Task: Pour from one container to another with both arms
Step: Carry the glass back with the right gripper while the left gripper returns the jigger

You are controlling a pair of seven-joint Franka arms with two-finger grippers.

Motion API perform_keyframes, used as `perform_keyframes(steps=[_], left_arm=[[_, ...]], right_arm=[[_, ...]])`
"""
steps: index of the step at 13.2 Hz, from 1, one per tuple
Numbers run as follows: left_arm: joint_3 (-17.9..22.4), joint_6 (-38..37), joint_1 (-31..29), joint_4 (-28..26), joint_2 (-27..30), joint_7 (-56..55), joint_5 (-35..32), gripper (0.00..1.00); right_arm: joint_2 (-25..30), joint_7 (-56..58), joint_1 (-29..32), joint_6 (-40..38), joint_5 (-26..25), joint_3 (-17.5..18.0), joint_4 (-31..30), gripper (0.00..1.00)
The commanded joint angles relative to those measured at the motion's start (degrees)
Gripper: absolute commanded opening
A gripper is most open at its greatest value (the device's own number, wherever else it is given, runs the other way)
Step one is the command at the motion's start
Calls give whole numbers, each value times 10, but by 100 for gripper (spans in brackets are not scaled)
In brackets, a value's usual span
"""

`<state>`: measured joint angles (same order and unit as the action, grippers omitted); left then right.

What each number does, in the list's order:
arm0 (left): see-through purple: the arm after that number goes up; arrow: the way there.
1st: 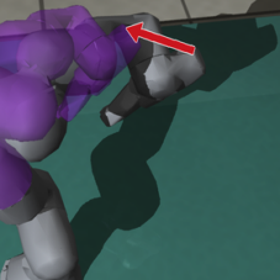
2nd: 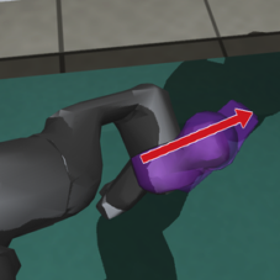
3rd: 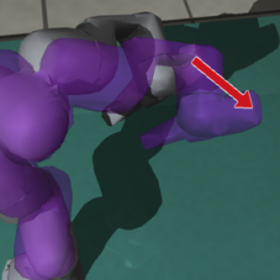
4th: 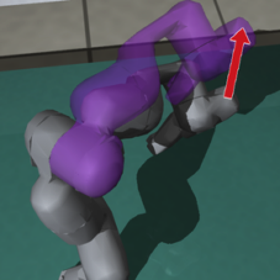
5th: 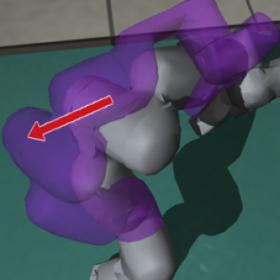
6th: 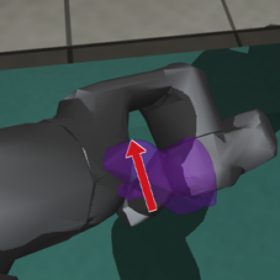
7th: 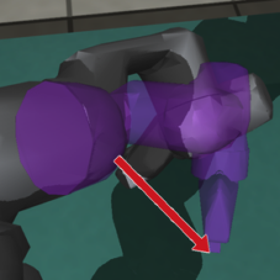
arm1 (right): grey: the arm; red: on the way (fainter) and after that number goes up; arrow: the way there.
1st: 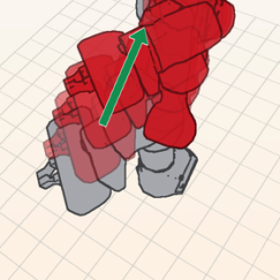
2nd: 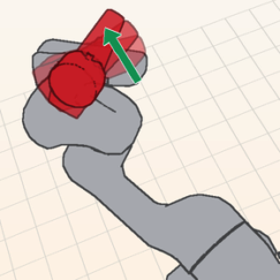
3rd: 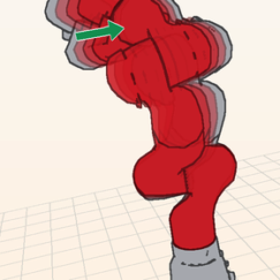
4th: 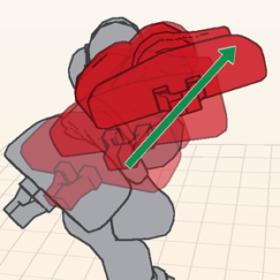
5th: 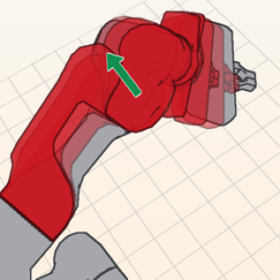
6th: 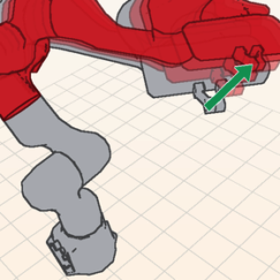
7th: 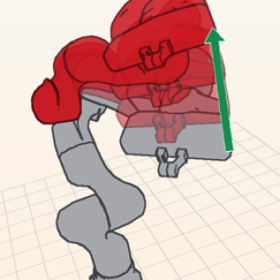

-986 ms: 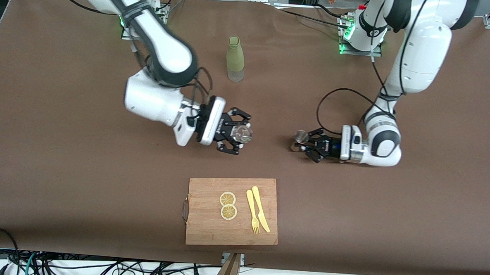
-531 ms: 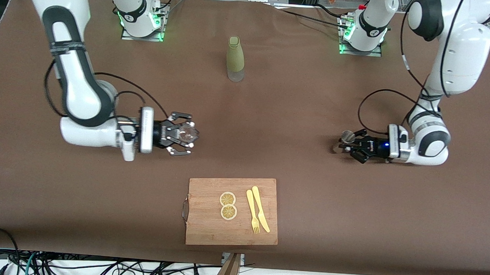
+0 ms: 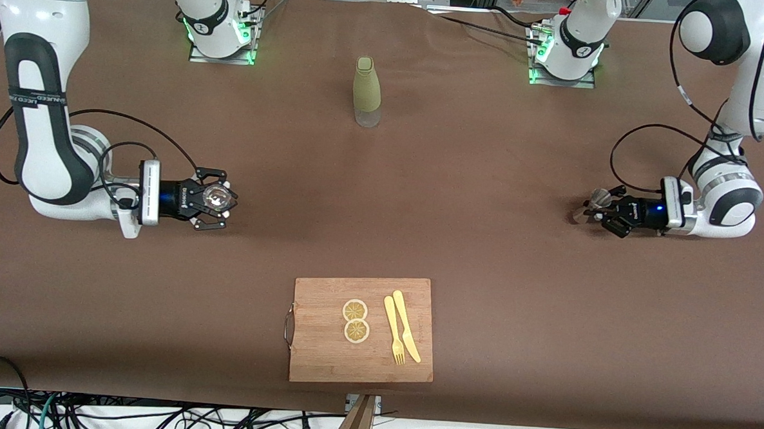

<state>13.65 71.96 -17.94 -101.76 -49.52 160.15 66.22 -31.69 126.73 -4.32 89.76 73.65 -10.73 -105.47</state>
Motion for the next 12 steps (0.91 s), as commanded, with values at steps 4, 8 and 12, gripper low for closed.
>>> perform_keyframes(steps=[4,8,12], left_arm=[[46,-25,-1,-12,-36,185,-26,0],[46,-24,0,-9,-66,208,-26,0],[46,-18,0,-6,-80,208,-26,16]], right_arm=[[-57,118,41,-12,-21,-6,-18,0],[-108,168,66,-11,-22,-6,-21,0],[-144,221,77,4,-21,-6,-21,0]])
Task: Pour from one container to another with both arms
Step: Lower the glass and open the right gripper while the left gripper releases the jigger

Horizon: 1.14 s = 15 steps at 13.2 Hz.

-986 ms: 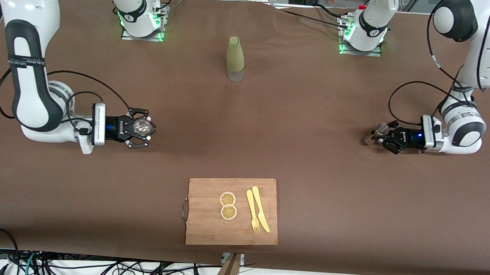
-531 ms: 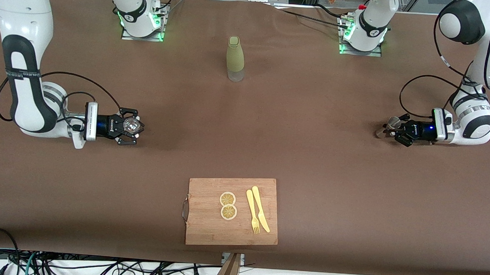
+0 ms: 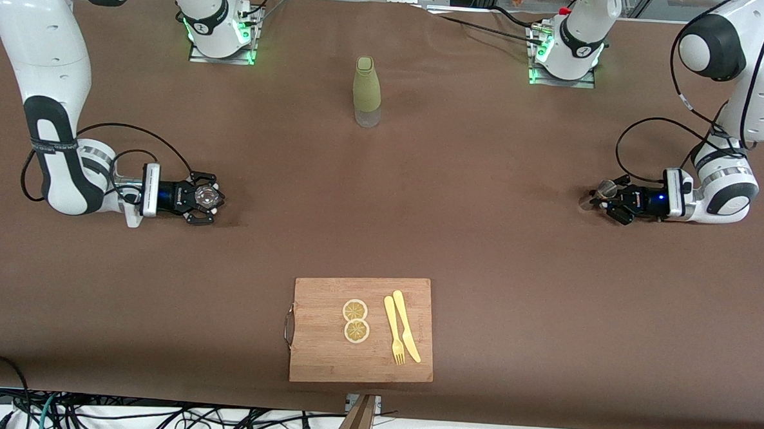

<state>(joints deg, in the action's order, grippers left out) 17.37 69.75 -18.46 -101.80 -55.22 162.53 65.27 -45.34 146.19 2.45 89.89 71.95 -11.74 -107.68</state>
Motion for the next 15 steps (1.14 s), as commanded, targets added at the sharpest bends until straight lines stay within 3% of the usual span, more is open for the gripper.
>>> perform_keyframes(steps=[1,2,6,7,8,9,10,15], left_arm=[[9,6,5,-6,-23,184,-16,75],[10,6,5,-3,-23,185,-16,100],[41,6,8,52,-12,113,-17,100],[56,6,9,72,-4,78,-30,100],[65,6,9,98,5,21,-58,100],[74,10,9,122,15,-35,-80,100],[80,27,11,140,34,-83,-97,100],[78,53,37,172,185,-554,-259,100]], right_arm=[[-14,33,11,5,-4,4,2,0],[-20,39,11,7,-4,4,3,0],[-40,47,10,19,-6,4,5,0],[-40,47,10,23,-14,4,5,6],[-40,46,10,28,-21,4,6,15],[-40,45,10,29,-23,4,6,66],[-40,45,11,29,-26,4,5,100],[-35,38,12,27,-47,-20,5,100]])
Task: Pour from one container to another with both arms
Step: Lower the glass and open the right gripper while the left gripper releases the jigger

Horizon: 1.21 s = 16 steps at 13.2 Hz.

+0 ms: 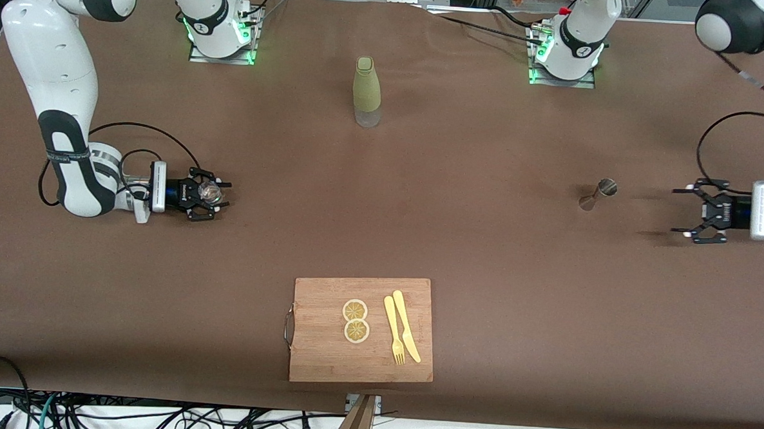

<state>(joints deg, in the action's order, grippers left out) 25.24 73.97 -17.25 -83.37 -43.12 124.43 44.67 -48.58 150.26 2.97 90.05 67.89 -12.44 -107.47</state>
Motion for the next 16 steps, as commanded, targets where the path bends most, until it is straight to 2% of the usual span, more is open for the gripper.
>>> perform_keyframes(steps=[1,3,7,9,10,11,12,16], left_arm=[[-1,11,45,-12,93,-259,-73,100],[-5,11,83,-13,137,-425,-96,100],[-12,14,164,-9,188,-717,-100,100],[-60,36,183,13,203,-844,-144,100],[-96,49,186,28,213,-898,-190,100],[-126,56,193,40,221,-917,-235,100],[-136,58,201,50,224,-915,-268,100],[-134,65,212,58,248,-917,-284,100]], right_arm=[[-2,-3,8,25,-16,-19,3,100],[2,-6,16,23,-36,-21,2,100],[34,-31,23,18,-88,-54,0,100],[67,-66,26,19,-120,-73,-1,100],[83,-100,25,18,-132,-85,-1,100],[101,-133,24,18,-147,-86,-1,100],[126,-176,24,20,-172,-86,-1,100],[222,-388,18,24,-261,-89,-5,100]])
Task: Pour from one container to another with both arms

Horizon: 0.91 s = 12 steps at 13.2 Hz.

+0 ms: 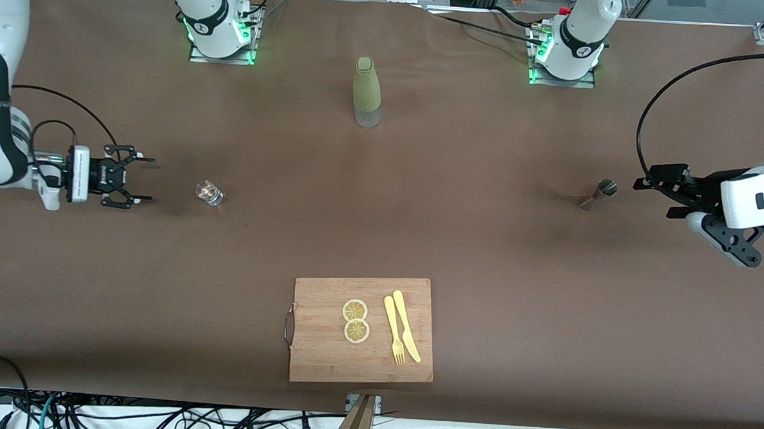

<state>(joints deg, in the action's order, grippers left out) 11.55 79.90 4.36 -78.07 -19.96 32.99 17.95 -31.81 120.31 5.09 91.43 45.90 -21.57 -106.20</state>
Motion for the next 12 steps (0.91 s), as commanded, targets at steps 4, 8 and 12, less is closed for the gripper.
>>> perform_keyframes(steps=[4,8,12], left_arm=[[1,5,-1,29,64,-81,-94,100],[-7,-32,14,21,95,-264,-115,100],[-42,-31,13,16,98,-331,-129,100]], right_arm=[[122,-317,-21,11,-127,2,-14,100],[176,-557,-38,11,-222,9,-3,100],[231,-732,-41,4,-320,55,16,100]])
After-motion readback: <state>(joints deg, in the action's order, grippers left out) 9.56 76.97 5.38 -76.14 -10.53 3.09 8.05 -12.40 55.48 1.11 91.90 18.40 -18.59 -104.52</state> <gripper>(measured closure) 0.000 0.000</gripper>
